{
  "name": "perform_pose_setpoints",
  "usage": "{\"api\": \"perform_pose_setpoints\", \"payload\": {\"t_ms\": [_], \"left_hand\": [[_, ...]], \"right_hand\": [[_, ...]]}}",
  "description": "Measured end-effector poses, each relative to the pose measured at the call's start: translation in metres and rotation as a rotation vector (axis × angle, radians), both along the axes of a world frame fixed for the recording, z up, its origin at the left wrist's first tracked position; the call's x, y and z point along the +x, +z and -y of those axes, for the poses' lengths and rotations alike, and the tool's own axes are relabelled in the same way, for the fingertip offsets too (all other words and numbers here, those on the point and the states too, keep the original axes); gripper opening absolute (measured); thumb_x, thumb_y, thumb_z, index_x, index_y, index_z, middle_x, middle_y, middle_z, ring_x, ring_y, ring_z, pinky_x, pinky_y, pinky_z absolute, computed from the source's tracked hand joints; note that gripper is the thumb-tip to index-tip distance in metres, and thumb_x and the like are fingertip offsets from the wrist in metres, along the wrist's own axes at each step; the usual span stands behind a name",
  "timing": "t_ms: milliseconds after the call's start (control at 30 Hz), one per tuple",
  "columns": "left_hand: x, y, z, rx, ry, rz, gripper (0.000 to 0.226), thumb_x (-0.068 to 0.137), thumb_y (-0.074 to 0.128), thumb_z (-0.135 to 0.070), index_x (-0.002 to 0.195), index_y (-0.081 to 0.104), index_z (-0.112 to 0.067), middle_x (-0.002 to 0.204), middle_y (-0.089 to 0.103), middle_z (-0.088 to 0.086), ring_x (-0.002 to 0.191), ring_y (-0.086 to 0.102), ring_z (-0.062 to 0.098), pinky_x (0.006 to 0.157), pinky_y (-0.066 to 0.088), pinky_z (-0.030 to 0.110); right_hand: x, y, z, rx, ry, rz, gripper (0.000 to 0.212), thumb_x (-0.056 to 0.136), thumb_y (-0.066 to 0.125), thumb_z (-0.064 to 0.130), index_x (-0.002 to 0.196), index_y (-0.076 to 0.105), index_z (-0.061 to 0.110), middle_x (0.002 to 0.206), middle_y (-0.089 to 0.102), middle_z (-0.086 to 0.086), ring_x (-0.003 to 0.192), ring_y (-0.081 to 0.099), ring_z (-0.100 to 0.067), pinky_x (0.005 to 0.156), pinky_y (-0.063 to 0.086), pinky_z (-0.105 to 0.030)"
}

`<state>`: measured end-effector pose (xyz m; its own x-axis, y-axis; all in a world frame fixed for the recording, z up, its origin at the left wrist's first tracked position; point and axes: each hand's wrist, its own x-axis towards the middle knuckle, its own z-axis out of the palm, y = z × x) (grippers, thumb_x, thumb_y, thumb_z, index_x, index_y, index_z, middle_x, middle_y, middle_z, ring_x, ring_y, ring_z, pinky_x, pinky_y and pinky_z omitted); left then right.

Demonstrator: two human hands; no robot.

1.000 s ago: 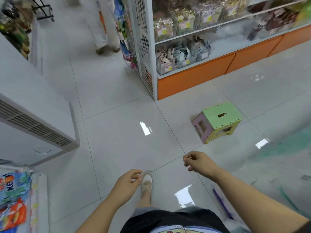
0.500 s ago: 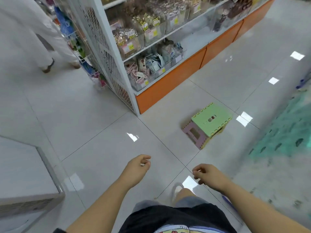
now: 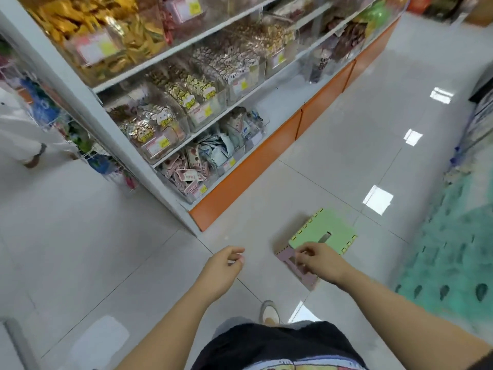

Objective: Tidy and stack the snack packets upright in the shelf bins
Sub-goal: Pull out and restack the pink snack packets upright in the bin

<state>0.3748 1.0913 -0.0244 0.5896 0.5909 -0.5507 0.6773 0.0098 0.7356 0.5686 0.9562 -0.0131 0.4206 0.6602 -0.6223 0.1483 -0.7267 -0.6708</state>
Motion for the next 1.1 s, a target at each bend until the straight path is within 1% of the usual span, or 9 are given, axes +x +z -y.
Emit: {"api": "perform_pose_setpoints", "payload": {"t_ms": [133, 267, 367, 567, 667, 767, 867, 967, 1100], "left_hand": [[0.027, 0.001, -0.043, 0.001, 0.017, -0.012, 0.022, 0.097, 0.047, -0.026, 0.118, 0.052, -0.032, 0.112, 0.056, -0.014, 0.103, 0.056, 0.006, 0.068, 0.038, 0.008], [0.05, -0.005, -0.092, 0.013, 0.053, -0.013, 0.019, 0.097, 0.048, -0.024, 0.114, 0.052, -0.032, 0.115, 0.057, -0.008, 0.099, 0.057, 0.008, 0.075, 0.042, 0.015], [0.072, -0.011, -0.131, 0.028, 0.037, -0.017, 0.023, 0.097, 0.049, -0.021, 0.118, 0.053, -0.026, 0.114, 0.056, -0.007, 0.099, 0.055, 0.008, 0.071, 0.04, 0.01], [0.129, -0.019, -0.213, 0.039, -0.049, -0.045, 0.031, 0.097, 0.048, -0.018, 0.127, 0.051, -0.017, 0.124, 0.056, -0.002, 0.105, 0.052, 0.007, 0.086, 0.035, 0.016], [0.174, -0.015, -0.254, 0.041, -0.113, -0.029, 0.031, 0.097, 0.047, -0.018, 0.128, 0.051, -0.019, 0.125, 0.055, -0.003, 0.104, 0.051, 0.006, 0.074, 0.039, 0.011], [0.221, -0.005, -0.287, 0.068, -0.144, 0.009, 0.033, 0.096, 0.047, -0.016, 0.129, 0.051, -0.018, 0.124, 0.056, -0.002, 0.1, 0.053, 0.008, 0.07, 0.038, 0.012], [0.262, 0.007, -0.313, 0.095, -0.155, 0.037, 0.031, 0.097, 0.048, -0.016, 0.127, 0.052, -0.014, 0.12, 0.056, -0.003, 0.1, 0.052, 0.008, 0.065, 0.036, 0.0], [0.297, 0.01, -0.337, 0.09, -0.143, 0.067, 0.031, 0.097, 0.048, -0.019, 0.127, 0.052, -0.016, 0.12, 0.057, -0.005, 0.101, 0.051, 0.005, 0.079, 0.036, 0.012], [0.335, 0.006, -0.367, 0.073, -0.07, 0.072, 0.031, 0.097, 0.049, -0.022, 0.128, 0.051, -0.021, 0.116, 0.054, -0.009, 0.099, 0.05, 0.003, 0.079, 0.036, 0.016]], "right_hand": [[0.041, 0.02, -0.066, 0.115, -0.05, -0.016, 0.013, 0.091, 0.054, 0.008, 0.081, 0.06, 0.014, 0.074, 0.061, -0.003, 0.059, 0.056, -0.013, 0.053, 0.043, -0.012], [0.073, 0.025, -0.12, 0.161, -0.053, -0.05, 0.007, 0.092, 0.054, 0.011, 0.093, 0.06, 0.009, 0.078, 0.061, -0.004, 0.06, 0.056, -0.013, 0.061, 0.044, -0.016], [0.099, 0.017, -0.157, 0.152, -0.042, -0.049, 0.007, 0.093, 0.053, 0.01, 0.093, 0.06, 0.008, 0.078, 0.06, -0.003, 0.061, 0.057, -0.014, 0.054, 0.042, -0.01], [0.148, 0.004, -0.222, 0.066, -0.042, -0.021, 0.008, 0.093, 0.053, 0.012, 0.092, 0.06, 0.008, 0.079, 0.061, -0.005, 0.061, 0.056, -0.014, 0.051, 0.041, -0.009], [0.173, 0.0, -0.248, 0.046, -0.067, -0.013, 0.009, 0.092, 0.054, 0.015, 0.094, 0.062, 0.009, 0.08, 0.063, -0.003, 0.063, 0.058, -0.013, 0.058, 0.042, -0.015], [0.196, -0.004, -0.264, 0.015, -0.095, -0.003, 0.009, 0.092, 0.055, 0.016, 0.093, 0.062, 0.01, 0.079, 0.064, -0.002, 0.061, 0.059, -0.013, 0.055, 0.041, -0.014], [0.222, -0.007, -0.277, -0.029, -0.091, -0.001, 0.008, 0.092, 0.055, 0.015, 0.093, 0.062, 0.011, 0.079, 0.065, -0.003, 0.061, 0.059, -0.013, 0.057, 0.044, -0.015], [0.256, -0.015, -0.296, -0.079, -0.058, 0.039, 0.01, 0.092, 0.054, 0.017, 0.097, 0.061, 0.011, 0.08, 0.066, -0.003, 0.062, 0.06, -0.014, 0.061, 0.046, -0.02], [0.307, -0.024, -0.337, -0.12, 0.071, 0.074, 0.009, 0.09, 0.056, 0.016, 0.094, 0.061, 0.01, 0.075, 0.065, -0.001, 0.06, 0.059, -0.014, 0.058, 0.045, -0.019]]}}
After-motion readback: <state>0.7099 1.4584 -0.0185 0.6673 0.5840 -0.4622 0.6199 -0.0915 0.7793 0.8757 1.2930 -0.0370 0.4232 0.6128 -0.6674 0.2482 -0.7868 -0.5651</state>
